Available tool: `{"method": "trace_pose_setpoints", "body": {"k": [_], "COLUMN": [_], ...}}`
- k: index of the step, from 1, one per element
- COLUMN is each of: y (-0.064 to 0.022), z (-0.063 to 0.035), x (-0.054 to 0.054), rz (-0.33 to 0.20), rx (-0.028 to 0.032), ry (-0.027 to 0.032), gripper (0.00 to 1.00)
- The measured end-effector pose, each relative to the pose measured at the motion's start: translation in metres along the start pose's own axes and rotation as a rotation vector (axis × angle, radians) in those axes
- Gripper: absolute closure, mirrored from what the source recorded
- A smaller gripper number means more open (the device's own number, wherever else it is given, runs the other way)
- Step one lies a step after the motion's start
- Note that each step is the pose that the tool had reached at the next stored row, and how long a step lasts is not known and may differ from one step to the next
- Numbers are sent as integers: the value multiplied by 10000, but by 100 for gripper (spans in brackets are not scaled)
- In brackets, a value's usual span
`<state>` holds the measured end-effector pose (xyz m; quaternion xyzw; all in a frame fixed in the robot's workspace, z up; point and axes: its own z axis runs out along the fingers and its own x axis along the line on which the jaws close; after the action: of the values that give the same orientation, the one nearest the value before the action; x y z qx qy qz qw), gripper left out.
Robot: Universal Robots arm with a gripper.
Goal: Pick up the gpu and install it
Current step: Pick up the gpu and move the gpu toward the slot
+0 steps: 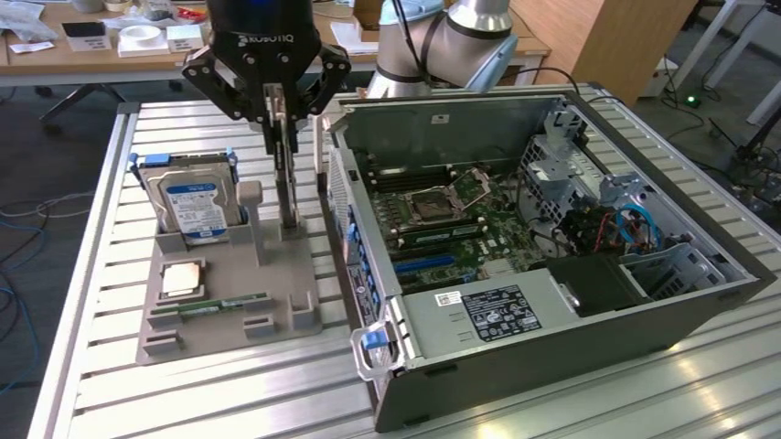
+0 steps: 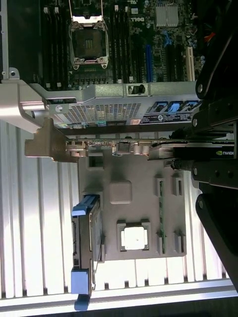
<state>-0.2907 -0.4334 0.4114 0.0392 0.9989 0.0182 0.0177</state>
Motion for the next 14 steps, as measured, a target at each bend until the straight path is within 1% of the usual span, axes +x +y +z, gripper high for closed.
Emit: {"method": "trace_pose_setpoints", "body": {"k": [6, 14], "y": [2, 2], "z": [-51, -52], "x": [-1, -7], "rz": [0, 0], "rx": [-1, 0], "ry": [-2, -1], "gripper": [74, 74]}}
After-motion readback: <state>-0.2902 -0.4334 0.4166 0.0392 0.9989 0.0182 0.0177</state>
